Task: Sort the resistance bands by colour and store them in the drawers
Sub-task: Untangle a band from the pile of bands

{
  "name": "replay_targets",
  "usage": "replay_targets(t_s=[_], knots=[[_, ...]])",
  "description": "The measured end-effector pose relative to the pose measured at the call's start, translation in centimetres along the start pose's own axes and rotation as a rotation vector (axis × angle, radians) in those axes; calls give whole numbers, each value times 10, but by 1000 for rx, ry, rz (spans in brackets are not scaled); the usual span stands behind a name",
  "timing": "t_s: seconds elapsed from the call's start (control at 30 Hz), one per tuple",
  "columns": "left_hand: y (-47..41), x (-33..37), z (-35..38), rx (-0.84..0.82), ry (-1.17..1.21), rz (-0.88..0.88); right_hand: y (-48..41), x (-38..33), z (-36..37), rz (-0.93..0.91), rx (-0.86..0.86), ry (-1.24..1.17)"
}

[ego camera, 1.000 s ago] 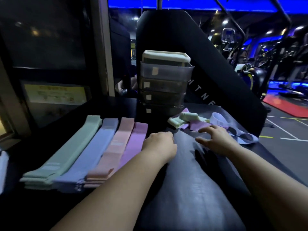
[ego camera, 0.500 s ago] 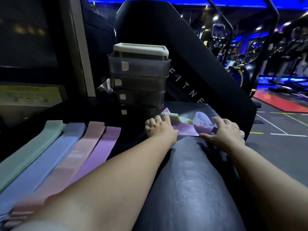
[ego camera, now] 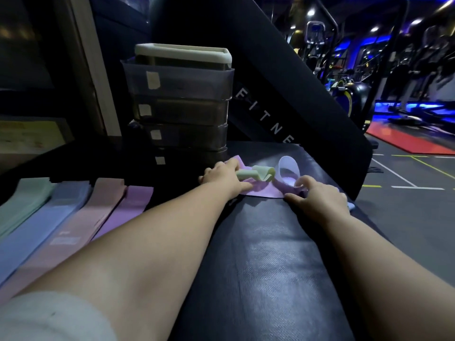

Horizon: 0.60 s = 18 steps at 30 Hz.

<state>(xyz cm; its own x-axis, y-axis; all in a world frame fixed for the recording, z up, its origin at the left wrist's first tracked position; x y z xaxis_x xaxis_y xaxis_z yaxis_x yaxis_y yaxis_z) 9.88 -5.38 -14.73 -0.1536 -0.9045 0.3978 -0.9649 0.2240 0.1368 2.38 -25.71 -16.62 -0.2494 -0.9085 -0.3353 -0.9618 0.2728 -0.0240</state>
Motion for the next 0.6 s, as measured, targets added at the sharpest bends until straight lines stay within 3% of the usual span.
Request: replay_targets(t_s=[0.33,0.5,0.6], knots=[[44,5,0,44,148,75,34,-21,-9,-333,-100,-285],[100,-6,-12,110,117,22,50,-34,-25,-344,-160,-284],[124,-19,-15,141,38,-79,66,-43,-29,-323,-318,-303]])
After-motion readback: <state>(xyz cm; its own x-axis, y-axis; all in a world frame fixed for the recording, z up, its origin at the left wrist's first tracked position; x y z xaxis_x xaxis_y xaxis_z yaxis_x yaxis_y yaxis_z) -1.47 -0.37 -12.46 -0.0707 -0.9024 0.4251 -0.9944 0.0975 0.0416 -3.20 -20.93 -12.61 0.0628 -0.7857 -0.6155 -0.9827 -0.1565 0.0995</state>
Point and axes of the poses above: each hand's wrist, its own y-axis away from the middle knuckle, its own z-axis out of the palm, x = y × z, the point moved 3 cm from there along -y, towards the middle knuckle, and after that the axes turned 14 degrees about -x, right-handed, at the moved point
